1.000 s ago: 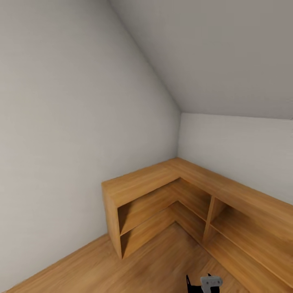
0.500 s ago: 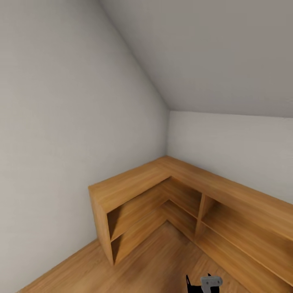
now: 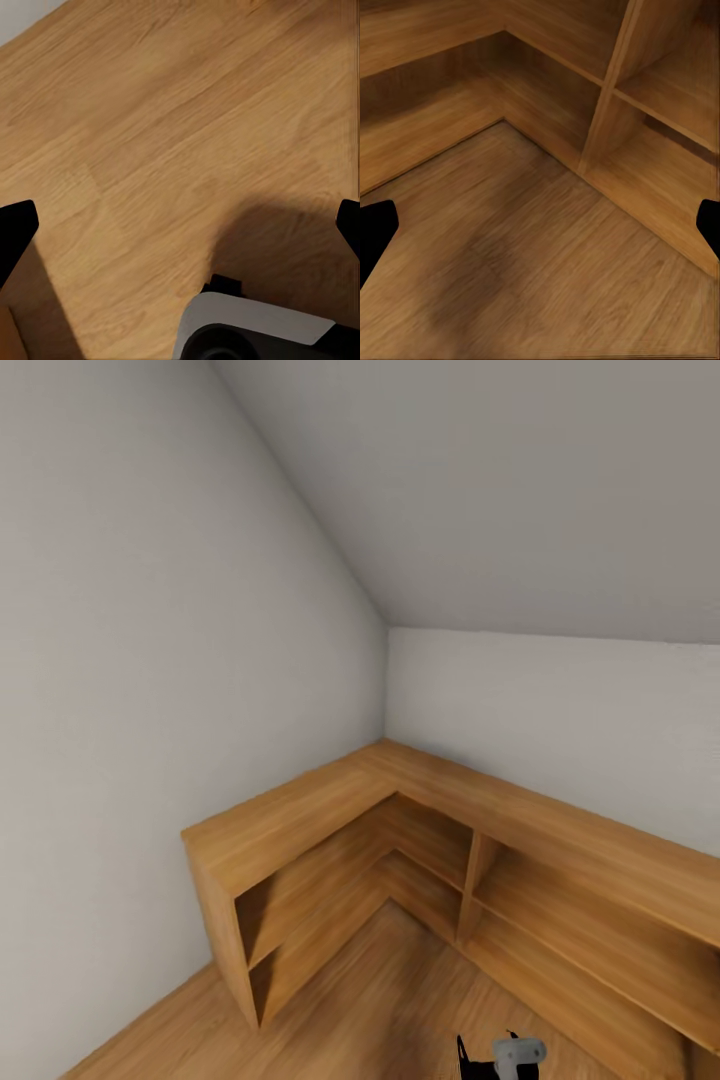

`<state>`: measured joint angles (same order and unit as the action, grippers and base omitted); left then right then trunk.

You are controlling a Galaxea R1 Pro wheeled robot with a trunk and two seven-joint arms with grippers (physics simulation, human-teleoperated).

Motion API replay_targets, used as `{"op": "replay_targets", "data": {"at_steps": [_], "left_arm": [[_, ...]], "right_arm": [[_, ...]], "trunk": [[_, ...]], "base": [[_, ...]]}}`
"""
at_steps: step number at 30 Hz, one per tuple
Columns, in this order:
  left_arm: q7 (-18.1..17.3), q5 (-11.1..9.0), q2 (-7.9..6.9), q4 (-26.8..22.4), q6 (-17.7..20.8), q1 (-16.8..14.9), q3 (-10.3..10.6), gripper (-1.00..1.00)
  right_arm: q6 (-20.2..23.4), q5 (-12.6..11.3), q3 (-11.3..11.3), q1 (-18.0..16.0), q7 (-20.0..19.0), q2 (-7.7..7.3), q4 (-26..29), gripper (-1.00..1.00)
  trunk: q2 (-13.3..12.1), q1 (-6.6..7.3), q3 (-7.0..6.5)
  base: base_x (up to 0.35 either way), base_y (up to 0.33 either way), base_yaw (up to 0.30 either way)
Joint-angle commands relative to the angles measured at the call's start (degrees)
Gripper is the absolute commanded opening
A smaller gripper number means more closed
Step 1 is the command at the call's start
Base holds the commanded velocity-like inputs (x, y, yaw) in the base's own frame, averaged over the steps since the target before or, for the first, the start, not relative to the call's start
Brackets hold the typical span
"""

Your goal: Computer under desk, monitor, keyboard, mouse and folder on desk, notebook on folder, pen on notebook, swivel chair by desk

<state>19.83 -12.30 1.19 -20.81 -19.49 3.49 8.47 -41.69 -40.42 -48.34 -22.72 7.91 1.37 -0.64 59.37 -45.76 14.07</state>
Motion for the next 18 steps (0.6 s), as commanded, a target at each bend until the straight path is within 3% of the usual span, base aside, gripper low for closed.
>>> {"op": "replay_targets", "data": {"at_steps": [1, 8, 12, 18], "left_arm": [[0.38, -0.53, -0.05, -0.11, -0.11, 0.02, 0.46, 1.0], [0.38, -0.62, -0.07, -0.11, -0.11, 0.02, 0.4, 1.0], [0.38, -0.62, -0.09, -0.11, -0.11, 0.02, 0.4, 1.0], [0.38, -0.62, -0.06, -0.11, -0.18, 0.02, 0.4, 1.0]], "right_arm": [[-0.07, 0.08, -0.49, -0.05, 0.51, 0.04, -0.07, 1.0], [-0.14, 0.16, -0.53, -0.05, -3.62, -0.28, -0.23, 1.0], [-0.14, 0.17, -0.53, -0.05, -3.94, -0.31, -0.27, 1.0], [-0.14, 0.17, -0.53, -0.05, -4.04, -0.31, -0.32, 1.0]], "trunk": [[0.05, -0.01, 0.07], [0.05, -0.01, 0.09], [0.05, -0.01, 0.08], [0.05, -0.01, 0.0]], "base": [[0.003, 0.002, -0.274], [0.23, 0.11, -0.294], [0.243, 0.082, -0.297], [0.05, 0.013, -0.297]]}}
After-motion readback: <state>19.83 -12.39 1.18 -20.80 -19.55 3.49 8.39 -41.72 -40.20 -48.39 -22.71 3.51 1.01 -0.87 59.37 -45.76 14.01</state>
